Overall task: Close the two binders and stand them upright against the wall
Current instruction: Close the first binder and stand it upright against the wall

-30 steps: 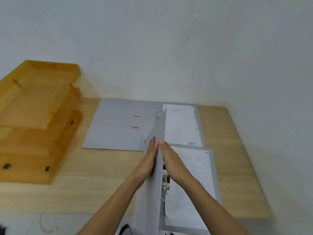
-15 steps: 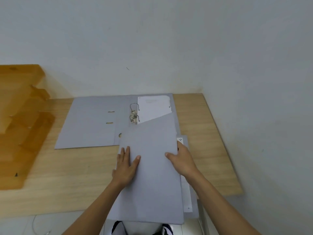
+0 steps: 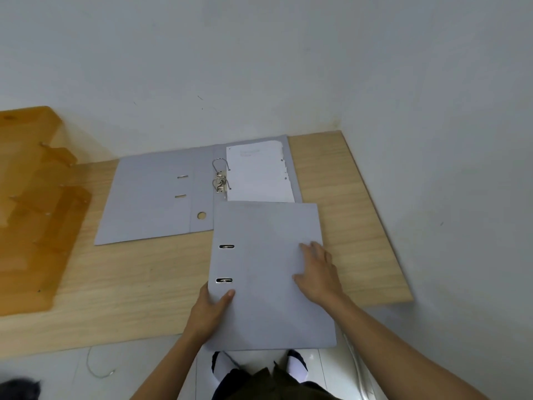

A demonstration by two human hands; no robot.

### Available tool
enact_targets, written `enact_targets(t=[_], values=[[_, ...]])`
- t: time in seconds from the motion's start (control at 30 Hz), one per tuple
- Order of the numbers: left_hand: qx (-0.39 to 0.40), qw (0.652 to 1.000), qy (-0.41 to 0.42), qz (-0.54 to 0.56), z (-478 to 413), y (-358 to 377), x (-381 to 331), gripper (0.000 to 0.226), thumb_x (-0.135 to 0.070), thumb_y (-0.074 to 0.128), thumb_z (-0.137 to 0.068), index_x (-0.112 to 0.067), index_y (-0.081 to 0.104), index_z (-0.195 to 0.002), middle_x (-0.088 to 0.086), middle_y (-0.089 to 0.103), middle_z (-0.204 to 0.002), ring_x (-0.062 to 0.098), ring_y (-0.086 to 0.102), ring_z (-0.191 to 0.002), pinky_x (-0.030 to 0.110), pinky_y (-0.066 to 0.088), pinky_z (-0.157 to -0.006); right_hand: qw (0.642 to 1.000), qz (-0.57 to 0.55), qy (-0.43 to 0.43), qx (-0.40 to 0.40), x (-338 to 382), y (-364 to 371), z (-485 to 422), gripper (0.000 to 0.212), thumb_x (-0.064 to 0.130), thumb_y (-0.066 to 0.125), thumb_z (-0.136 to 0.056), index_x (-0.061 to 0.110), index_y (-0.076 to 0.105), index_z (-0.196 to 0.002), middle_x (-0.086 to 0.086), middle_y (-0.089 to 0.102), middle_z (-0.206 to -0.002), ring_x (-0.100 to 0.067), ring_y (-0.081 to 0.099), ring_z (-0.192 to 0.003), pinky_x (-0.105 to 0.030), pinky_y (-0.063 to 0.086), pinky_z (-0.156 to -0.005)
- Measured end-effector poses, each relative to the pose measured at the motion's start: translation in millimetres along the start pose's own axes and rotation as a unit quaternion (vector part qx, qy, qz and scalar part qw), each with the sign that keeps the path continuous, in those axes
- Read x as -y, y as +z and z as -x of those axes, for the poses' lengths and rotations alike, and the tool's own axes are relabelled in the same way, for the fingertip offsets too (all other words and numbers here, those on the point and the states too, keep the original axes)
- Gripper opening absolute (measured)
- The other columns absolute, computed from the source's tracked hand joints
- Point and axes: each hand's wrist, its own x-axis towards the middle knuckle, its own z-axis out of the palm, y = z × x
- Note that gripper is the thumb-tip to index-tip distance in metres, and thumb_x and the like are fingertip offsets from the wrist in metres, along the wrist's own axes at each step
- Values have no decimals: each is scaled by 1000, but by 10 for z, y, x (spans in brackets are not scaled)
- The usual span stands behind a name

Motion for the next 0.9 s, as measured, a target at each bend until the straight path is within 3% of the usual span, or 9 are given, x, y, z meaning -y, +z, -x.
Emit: enact_targets(t=[0.1,0.23,0.37,0.43,0.53,0.63,0.73,0.8,0.9], values=[[15,1000,12,-13,30,17,-23,75,-37,73,-88,-14,37,-150,7,57,-140,31,58,-124,33,46,-90,995,-28,-17,99,21,128,35,73,30,55,-97,17,18,-158,-10,3,-169,-27,7,-154,-37,16,-123],[19,1000,13,22,13,-29,-1,59,-33,75,-87,-19,49,-139,2,63,-127,21,65,-106,30,50,-85,993,-58,-15,102,-1,247,111,70,22,50,-98,16,15,-159,-7,-1,-169,-24,4,-155,-37,12,-124],[30,970,-110,216,-38,-90,-73,30,-46,64,-89,-25,73,-108,-7,81,-94,12,73,-81,31,51,-68,992,-91,7,89,74,260,126,66,25,49,-101,13,19,-158,-7,5,-169,-23,8,-155,-37,13,-124],[36,952,-148,264,-133,-146,-136,37,-55,55,-90,-25,76,-93,-9,79,-73,17,68,-74,33,47,-67,988,-137,26,70,177,288,153,65,32,45,-103,11,17,-158,-8,10,-168,-22,10,-155,-38,12,-125],[92,929,-183,308,-245,-163,-246,53,-62,52,-89,-14,73,-99,-1,58,-55,15,44,-57,29,32,-57,981,-175,57,58,329,306,234,66,43,38,-103,17,15,-159,-4,6,-169,-22,4,-155,-42,9,-125],[219,907,-135,332,-253,-76,-486,62,-67,53,-87,-12,74,-106,9,65,-76,23,56,-68,32,42,-65,979,-180,94,31,493,246,287,69,58,30,-101,29,10,-160,1,-4,-169,-23,-7,-155,-53,4,-123],[347,854,-60,384,-231,36,-767,57,-59,55,-93,-19,68,-132,13,70,-131,32,65,-122,44,53,-98,968,-226,106,-12,621,86,292,72,65,25,-97,35,6,-159,5,-3,-169,-19,-6,-155,-53,1,-124],[401,817,-56,410,-209,53,-996,55,-50,60,-95,-16,63,-138,15,64,-139,33,60,-129,48,52,-101,961,-254,101,-35,691,-16,289,74,71,22,-94,38,4,-158,9,-2,-169,-15,-5,-155,-52,0,-124],[428,828,-23,362,-165,90,-1282,55,-40,74,-87,-17,64,-136,12,67,-136,29,64,-125,45,54,-99,949,-296,79,-77,766,-169,317,80,83,18,-85,48,7,-156,15,6,-168,-10,3,-155,-51,5,-125]])
